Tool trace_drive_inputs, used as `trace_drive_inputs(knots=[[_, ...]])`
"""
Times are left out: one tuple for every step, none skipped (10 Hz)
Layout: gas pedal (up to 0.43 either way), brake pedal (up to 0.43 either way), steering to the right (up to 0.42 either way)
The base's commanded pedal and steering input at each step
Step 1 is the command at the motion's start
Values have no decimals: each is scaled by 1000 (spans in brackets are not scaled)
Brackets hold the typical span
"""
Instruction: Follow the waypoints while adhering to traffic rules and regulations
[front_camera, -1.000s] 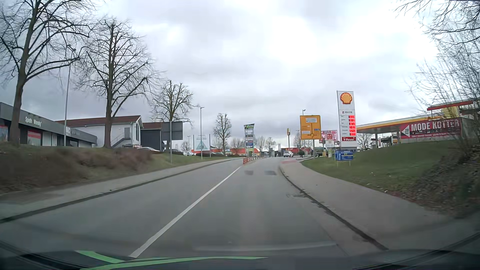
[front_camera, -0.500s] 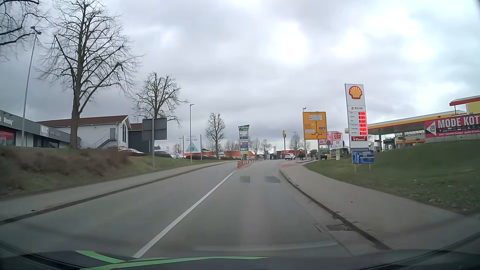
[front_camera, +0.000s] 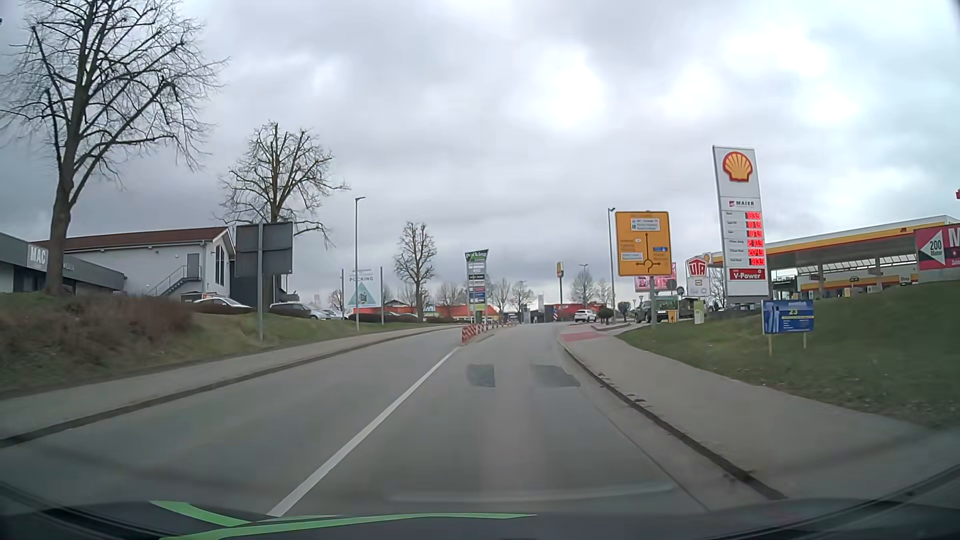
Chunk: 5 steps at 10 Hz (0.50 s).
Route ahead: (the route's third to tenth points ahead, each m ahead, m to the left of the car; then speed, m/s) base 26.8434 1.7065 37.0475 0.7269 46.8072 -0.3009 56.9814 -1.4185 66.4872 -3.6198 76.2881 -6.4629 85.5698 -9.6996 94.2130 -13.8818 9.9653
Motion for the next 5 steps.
trace_drive_inputs(knots=[[110,0,16],[110,0,16],[110,0,16],[110,0,16],[110,0,16]])
